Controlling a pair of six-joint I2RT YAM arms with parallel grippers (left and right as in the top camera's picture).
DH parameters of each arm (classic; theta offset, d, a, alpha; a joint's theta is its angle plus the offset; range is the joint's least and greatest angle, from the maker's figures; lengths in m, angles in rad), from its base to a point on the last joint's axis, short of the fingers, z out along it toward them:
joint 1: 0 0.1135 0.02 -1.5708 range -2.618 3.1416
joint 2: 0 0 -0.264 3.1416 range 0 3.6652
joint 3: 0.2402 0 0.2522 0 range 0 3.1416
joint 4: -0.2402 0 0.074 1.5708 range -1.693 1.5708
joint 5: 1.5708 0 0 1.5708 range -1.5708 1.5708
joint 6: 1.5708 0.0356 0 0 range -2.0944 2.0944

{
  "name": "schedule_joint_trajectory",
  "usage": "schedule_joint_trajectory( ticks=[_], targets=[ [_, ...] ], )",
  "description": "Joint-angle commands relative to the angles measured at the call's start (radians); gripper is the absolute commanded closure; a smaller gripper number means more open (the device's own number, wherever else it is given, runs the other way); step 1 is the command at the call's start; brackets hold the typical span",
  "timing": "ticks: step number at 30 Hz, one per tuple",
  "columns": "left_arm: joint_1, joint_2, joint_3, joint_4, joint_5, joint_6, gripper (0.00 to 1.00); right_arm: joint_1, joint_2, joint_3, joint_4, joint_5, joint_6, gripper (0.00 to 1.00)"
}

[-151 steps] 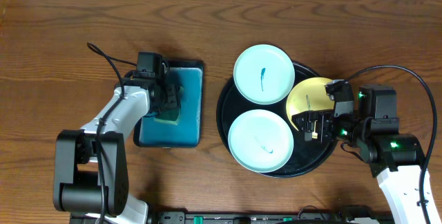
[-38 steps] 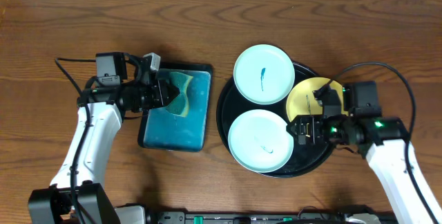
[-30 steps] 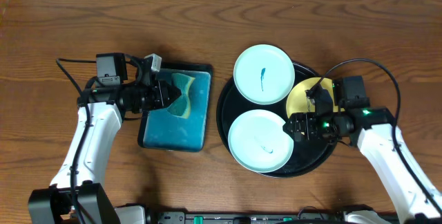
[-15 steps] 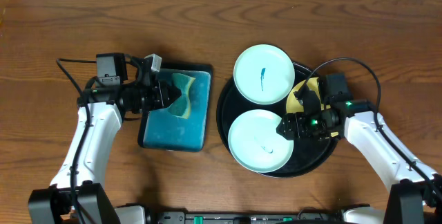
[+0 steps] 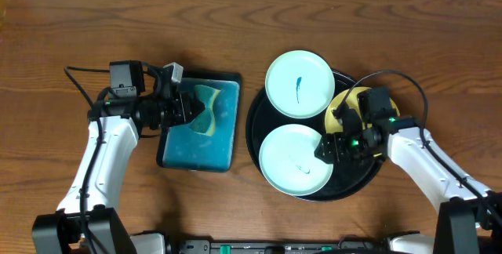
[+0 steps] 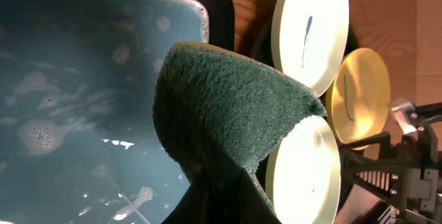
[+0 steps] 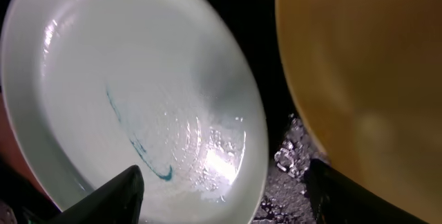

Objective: Clean dirty plates on tray and stack at the side
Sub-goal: 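Grip the rim of the lower pale green plate with the right gripper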

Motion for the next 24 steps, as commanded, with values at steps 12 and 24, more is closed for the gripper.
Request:
schedule_joint_trajectory(
  ticks=[12, 24],
  targets=[
    [-0.083, -0.015, -0.002, -0.051, -0.289, -0.04, 0.93, 0.05, 0.009, -0.072, 0.082, -0.009, 0.074, 0.39],
    [-0.274, -0.015, -0.002, -0.092, -0.6, -0.108, 0.93, 0.075, 0.009, -0.081, 0.084, 0.087, 0.171, 0.9]
  ],
)
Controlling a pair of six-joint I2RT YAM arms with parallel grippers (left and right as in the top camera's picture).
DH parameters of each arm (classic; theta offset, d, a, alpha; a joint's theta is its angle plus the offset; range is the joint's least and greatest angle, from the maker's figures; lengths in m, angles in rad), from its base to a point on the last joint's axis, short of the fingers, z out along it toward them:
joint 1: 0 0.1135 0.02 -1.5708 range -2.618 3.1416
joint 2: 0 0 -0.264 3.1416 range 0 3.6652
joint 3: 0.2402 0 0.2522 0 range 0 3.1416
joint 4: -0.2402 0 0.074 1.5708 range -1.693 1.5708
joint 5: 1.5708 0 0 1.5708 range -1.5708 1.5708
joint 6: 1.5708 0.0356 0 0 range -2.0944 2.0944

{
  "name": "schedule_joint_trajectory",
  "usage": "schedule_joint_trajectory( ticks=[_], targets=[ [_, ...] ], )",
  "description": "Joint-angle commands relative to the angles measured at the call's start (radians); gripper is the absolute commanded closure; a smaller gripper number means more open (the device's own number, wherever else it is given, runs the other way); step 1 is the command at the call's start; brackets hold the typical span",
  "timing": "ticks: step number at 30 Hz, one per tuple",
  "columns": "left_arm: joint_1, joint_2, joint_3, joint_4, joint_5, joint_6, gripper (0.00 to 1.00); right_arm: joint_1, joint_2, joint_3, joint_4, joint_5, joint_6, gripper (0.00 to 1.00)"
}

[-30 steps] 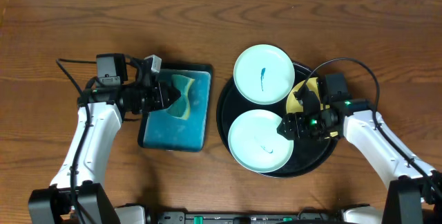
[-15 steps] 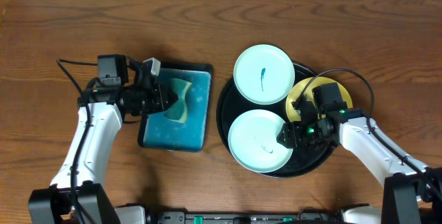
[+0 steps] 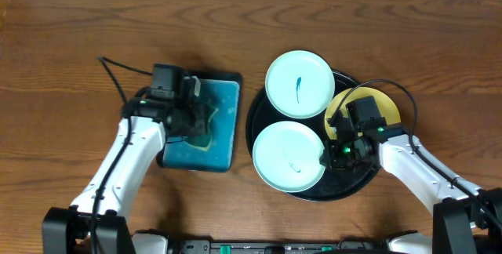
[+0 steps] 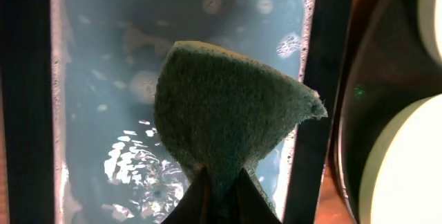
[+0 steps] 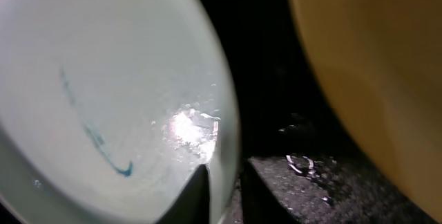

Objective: Clean dirty plates on tray and stack at the side
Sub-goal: 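Grip the rim of the lower pale green plate with the right gripper, then scrub the held pale green plate with the sponge in the left gripper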

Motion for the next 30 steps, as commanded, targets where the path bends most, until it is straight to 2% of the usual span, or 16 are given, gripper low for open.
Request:
schedule_joint_trajectory(
  ticks=[1, 8, 13, 18, 24, 30],
  targets=[
    [-0.044, -0.016, -0.002, -0.001, -0.083, -0.024, 0.93, 0.007, 0.009, -0.011, 0.001, 0.043, 0.041, 0.92],
    [-0.114, -0.029, 0.003, -0.002, -0.083, -0.024, 0.93, 0.007, 0.009, -0.018, 0.008, 0.044, 0.048, 0.94],
    [-0.14, -0.105, 0.024, 0.0, -0.081, -0.024, 0.93, 0.007, 0.009, -0.018, 0.015, 0.044, 0.047, 0.99],
    [-0.22, -0.191, 0.027, 0.04, -0.04, -0.06, 0.93, 0.007, 0.009, -0.018, 0.023, 0.043, 0.047, 0.99],
    [-0.382, -0.162, 0.026, 0.117, -0.041, -0.174, 0.93, 0.007, 0.009, -0.018, 0.031, 0.043, 0.048, 0.99],
    [-0.532, -0.03, 0.026, 0.193, -0.041, -0.33, 0.93, 0.007, 0.009, -0.018, 0.034, 0.043, 0.048, 0.99]
  ],
)
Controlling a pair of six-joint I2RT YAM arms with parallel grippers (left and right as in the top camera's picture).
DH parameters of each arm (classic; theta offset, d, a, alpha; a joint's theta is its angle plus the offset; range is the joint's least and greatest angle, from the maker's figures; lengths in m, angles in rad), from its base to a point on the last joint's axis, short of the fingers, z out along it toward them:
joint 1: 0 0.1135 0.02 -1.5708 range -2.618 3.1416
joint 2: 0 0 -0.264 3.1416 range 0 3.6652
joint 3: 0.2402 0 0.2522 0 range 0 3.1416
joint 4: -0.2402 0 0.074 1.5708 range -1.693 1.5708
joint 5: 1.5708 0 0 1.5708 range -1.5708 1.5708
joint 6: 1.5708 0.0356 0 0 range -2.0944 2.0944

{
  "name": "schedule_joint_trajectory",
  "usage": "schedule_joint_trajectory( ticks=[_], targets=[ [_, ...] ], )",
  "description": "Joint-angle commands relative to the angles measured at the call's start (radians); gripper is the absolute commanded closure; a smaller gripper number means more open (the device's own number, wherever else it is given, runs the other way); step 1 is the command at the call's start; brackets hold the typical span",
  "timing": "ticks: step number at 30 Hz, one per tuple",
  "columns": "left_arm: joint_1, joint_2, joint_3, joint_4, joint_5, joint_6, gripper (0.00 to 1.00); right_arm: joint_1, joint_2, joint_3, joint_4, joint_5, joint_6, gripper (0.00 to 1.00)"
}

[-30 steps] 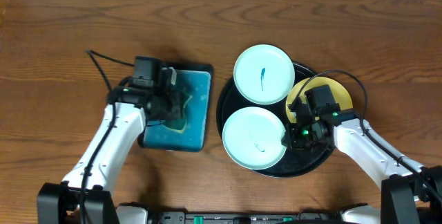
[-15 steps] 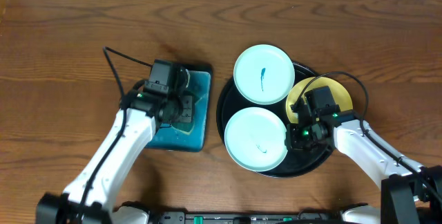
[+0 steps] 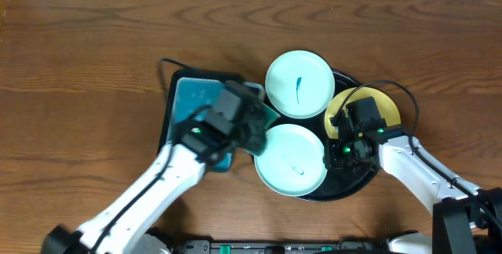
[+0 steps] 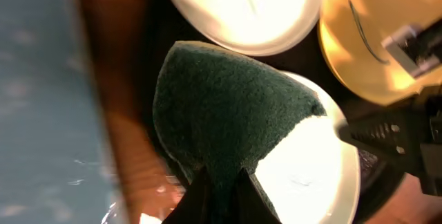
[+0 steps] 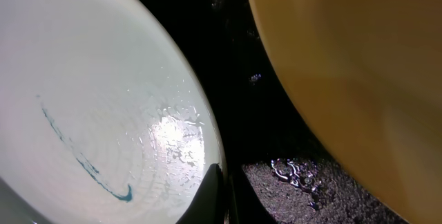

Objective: Clean dirty plates on tray and stack at the side
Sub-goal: 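Scrub the held pale green plate with the sponge in the left gripper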

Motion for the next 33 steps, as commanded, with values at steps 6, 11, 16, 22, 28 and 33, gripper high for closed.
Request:
schedule_joint_trajectory(
  ticks=[6, 11, 16, 22, 28, 33],
  targets=[
    [-0.177, 0.198, 0.024, 0.15, 0.005, -0.261, 0.93, 0.007, 0.009, -0.006, 0.004, 0.01, 0.006, 0.99],
    [-0.249, 0.274, 0.024, 0.24, 0.001, -0.356, 0.93, 0.007, 0.009, -0.006, 0.008, 0.01, 0.006, 0.99],
    [-0.29, 0.327, 0.024, 0.294, -0.05, -0.462, 0.93, 0.007, 0.009, -0.006, 0.007, 0.01, 0.006, 0.99],
    [-0.347, 0.396, 0.024, 0.319, -0.169, -0.513, 0.93, 0.007, 0.009, -0.006, 0.007, 0.01, 0.006, 0.99],
    [-0.34, 0.413, 0.024, 0.213, -0.351, -0.513, 0.93, 0.007, 0.009, -0.006, 0.006, 0.01, 0.006, 0.99],
    [-0.287, 0.413, 0.024, 0.137, -0.425, -0.524, 0.92, 0.007, 0.009, -0.006, 0.006, 0.01, 0.006, 0.99]
  ],
)
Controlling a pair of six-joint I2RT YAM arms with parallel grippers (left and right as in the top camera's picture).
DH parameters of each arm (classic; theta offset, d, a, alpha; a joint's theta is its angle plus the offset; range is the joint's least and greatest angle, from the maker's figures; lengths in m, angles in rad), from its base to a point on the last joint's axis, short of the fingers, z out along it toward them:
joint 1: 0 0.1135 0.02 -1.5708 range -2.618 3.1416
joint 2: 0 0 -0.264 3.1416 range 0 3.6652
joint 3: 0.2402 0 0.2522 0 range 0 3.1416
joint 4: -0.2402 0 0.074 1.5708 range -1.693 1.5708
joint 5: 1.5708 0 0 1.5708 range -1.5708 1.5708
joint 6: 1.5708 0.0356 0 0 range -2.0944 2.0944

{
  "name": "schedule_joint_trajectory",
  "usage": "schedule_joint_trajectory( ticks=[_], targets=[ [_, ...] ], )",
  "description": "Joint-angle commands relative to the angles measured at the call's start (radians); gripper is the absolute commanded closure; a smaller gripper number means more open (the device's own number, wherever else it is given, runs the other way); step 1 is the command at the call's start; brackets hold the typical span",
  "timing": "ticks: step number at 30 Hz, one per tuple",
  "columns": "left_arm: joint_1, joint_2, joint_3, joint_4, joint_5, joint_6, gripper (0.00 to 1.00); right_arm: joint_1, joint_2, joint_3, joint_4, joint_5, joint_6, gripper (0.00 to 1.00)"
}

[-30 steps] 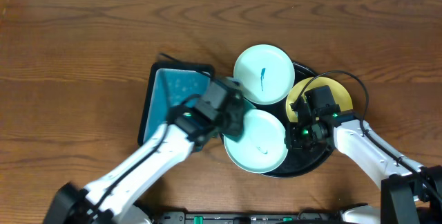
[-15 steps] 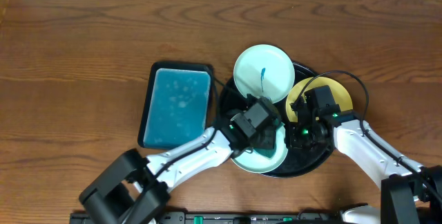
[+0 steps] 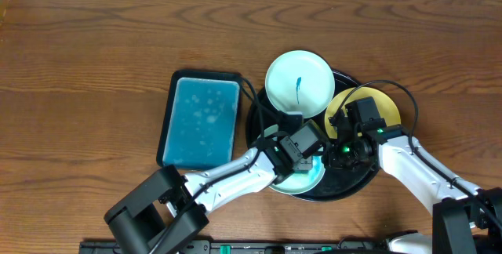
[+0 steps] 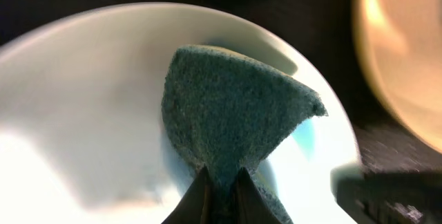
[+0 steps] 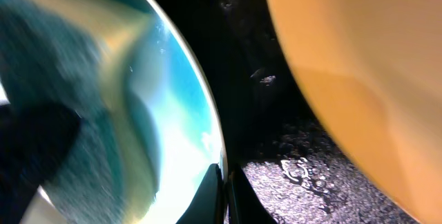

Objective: Clean dirty plates on tray and stack at the side
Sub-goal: 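Scrub the held pale green plate with the sponge in the left gripper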

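Note:
On the black round tray (image 3: pixel 365 179) lie a marked white plate (image 3: pixel 299 83) at the back, a yellow plate (image 3: pixel 384 109) at the right and a near white plate (image 3: pixel 302 182). My left gripper (image 4: pixel 222 179) is shut on a green sponge (image 4: pixel 235 120), which presses on the near plate's (image 4: pixel 83 113) middle. From above, the left gripper (image 3: pixel 310 154) covers most of that plate. My right gripper (image 5: pixel 222 179) is shut on the plate's right rim (image 5: pixel 207 134), seen from overhead as the right gripper (image 3: pixel 336 150). Wet blue smears show beside the blurred sponge (image 5: pixel 55 65).
A black rectangular tray of blue soapy water (image 3: pixel 200 119) stands left of the round tray. The yellow plate (image 5: pixel 359 58) lies close to the right of my right fingers, with a strip of wet black tray floor (image 5: pixel 255 44) between. Bare wooden table (image 3: pixel 94 50) surrounds both.
My left gripper has moved with the sponge from the near plate's left edge onto its middle. The plate's blue mark is now a wet blue smear. The right gripper still holds the rim.
At first my left gripper held the sponge over the soapy water and the right stood open at the near plate's rim. Then the right was shut on that rim. The sponge then reached the round tray's left side, and now it rests on the held plate.

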Motion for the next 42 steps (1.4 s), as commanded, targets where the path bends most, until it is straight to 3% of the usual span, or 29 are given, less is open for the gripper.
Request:
schedule_joint_trajectory(
  ticks=[1, 12, 21, 35, 42],
  targets=[
    [0.063, 0.03, -0.014, -0.068, -0.139, -0.008, 0.93, 0.003, 0.009, -0.006, 0.0, 0.024, 0.006, 0.99],
    [0.121, -0.044, -0.014, -0.152, -0.13, 0.021, 0.93, 0.003, 0.009, -0.006, -0.006, 0.025, 0.006, 0.99],
    [0.118, -0.186, -0.014, -0.127, 0.017, 0.061, 0.92, 0.003, 0.009, -0.006, -0.006, 0.025, 0.006, 0.99],
    [-0.014, -0.068, -0.014, 0.036, 0.06, -0.026, 0.93, 0.003, 0.009, -0.006, -0.006, 0.024, 0.006, 0.99],
    [-0.049, 0.048, -0.014, 0.03, 0.051, -0.059, 0.92, 0.003, 0.009, -0.006, -0.007, 0.024, 0.006, 0.99]
  ],
)
